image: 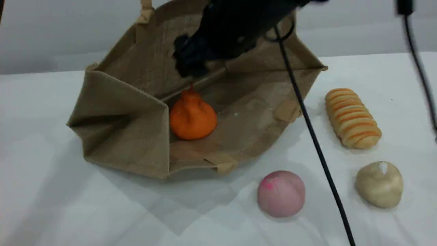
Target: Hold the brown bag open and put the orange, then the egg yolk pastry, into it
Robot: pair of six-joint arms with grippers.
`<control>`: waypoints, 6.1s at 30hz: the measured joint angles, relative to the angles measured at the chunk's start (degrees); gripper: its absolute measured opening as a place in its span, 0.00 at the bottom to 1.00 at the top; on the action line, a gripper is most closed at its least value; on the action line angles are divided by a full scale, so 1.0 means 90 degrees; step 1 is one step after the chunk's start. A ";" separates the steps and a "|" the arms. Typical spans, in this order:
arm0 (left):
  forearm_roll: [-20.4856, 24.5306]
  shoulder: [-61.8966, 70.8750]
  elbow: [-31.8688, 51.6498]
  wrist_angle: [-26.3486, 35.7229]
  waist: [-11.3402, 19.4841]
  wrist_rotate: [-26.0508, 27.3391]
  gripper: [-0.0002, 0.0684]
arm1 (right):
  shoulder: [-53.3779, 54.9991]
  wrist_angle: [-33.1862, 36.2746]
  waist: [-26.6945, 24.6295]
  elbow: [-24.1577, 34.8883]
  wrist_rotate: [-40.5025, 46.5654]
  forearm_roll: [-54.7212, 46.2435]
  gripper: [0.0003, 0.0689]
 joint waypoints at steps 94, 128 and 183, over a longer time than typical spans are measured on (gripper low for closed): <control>0.0000 -0.0006 0.0000 -0.0006 0.0000 0.0021 0.15 | 0.0189 0.4577 -0.2280 0.1658 0.2878 -0.2586 0.06; 0.0000 -0.0006 0.0000 -0.0006 0.0000 0.0028 0.15 | -0.2174 0.1228 -0.0219 0.1679 0.1073 -0.0508 0.05; -0.0024 -0.0006 0.0000 -0.0006 0.0000 0.0030 0.15 | -0.0451 0.0697 -0.0137 -0.0061 0.0822 -0.1229 0.80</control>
